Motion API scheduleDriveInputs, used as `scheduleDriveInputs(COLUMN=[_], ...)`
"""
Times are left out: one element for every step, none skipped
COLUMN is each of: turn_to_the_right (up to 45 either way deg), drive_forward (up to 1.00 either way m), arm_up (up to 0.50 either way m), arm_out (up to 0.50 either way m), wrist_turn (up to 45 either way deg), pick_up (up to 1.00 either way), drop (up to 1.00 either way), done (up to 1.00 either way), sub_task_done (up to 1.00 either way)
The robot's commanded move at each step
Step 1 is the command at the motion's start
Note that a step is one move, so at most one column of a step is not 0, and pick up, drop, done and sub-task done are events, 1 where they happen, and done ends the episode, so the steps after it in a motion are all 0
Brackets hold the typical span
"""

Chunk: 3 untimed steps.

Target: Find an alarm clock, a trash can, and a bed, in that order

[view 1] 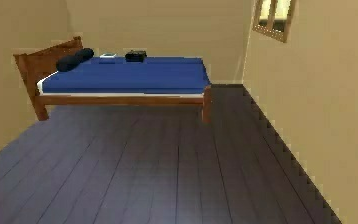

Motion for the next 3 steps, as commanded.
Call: scheduleDriveInputs(turn_to_the_right=[0.0,3.0,0.0], drive_forward=[1.0,0.0,0.7], arm_up=[0.0,0.0,0.0], arm_out=[0.0,0.0,0.0], wrist_turn=[0.0,0.0,0.0], pick_up=[0.0,0.0,0.0], drop=[0.0,0.0,0.0], done=[0.0,0.0,0.0], sub_task_done=[0.0,0.0,0.0])
